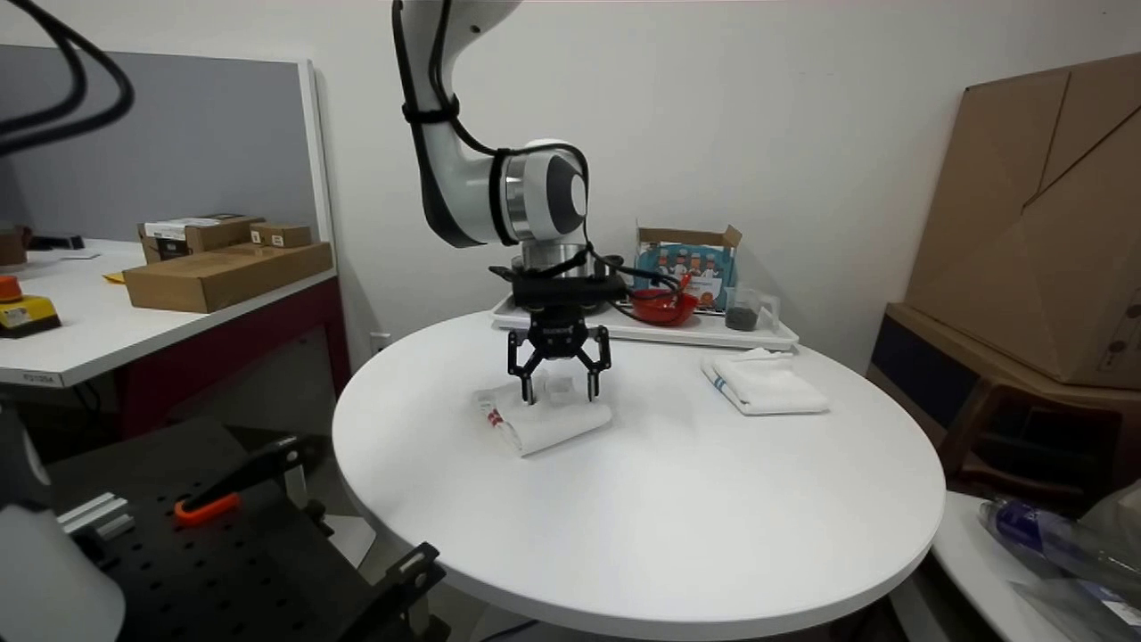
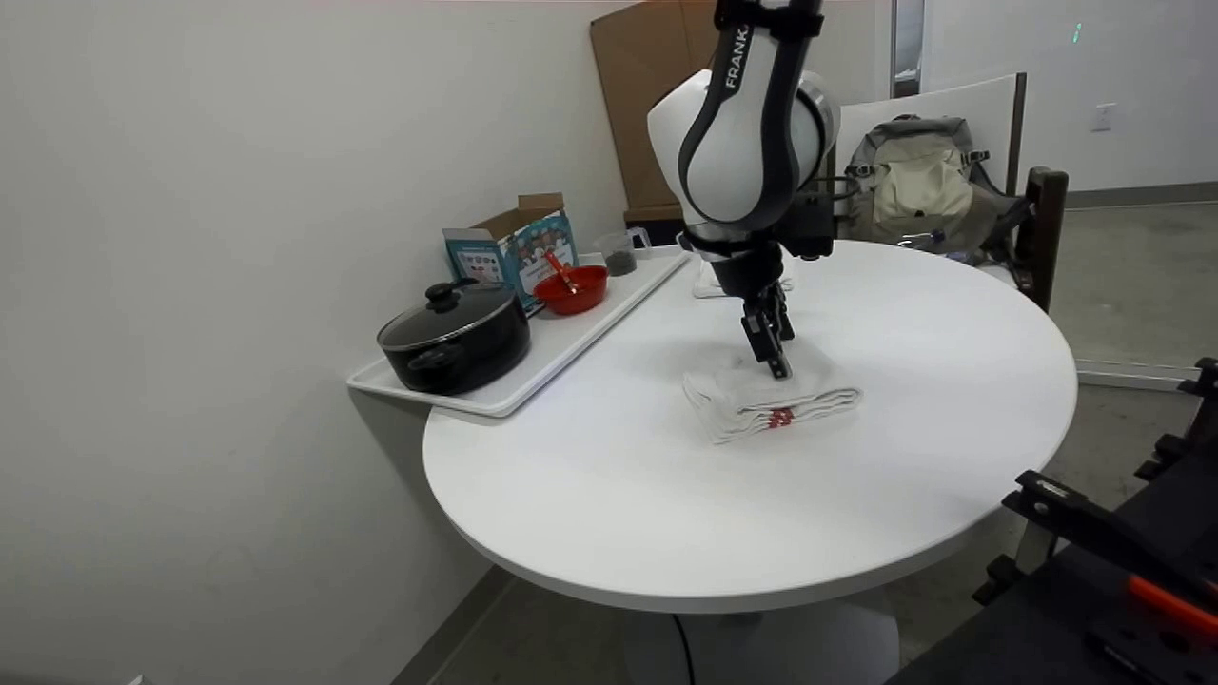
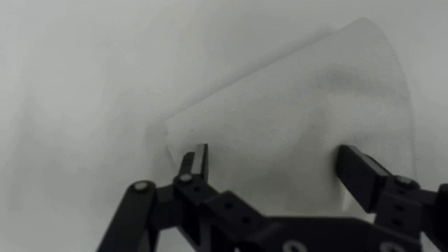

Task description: Wipe the table using the towel located on the left

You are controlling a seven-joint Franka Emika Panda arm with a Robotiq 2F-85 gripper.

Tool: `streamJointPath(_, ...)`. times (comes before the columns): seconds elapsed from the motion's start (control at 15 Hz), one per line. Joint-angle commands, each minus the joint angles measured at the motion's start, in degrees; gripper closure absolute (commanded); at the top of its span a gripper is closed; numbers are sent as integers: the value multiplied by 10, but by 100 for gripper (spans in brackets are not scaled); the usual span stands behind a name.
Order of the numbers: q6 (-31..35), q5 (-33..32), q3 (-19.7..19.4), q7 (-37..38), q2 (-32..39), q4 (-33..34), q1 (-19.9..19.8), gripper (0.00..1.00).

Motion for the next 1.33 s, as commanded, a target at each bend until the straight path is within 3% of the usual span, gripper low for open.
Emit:
streamJointPath(0.0,8,-12,-5,-20,28,29,0,37)
streamJointPath(0.4,11,-13,-7,-24,38,36,1,84)
streamJointPath(0.53,11,-14,-5,-25,38,33,3,94)
streamJointPath(0.67,13,-17,0,-28,38,28,9,96)
streamJointPath(0.93,7,-29,4,-27,46,38,26,90)
streamJointPath(1.27,-31,-26,0,-13,86,119,53,92)
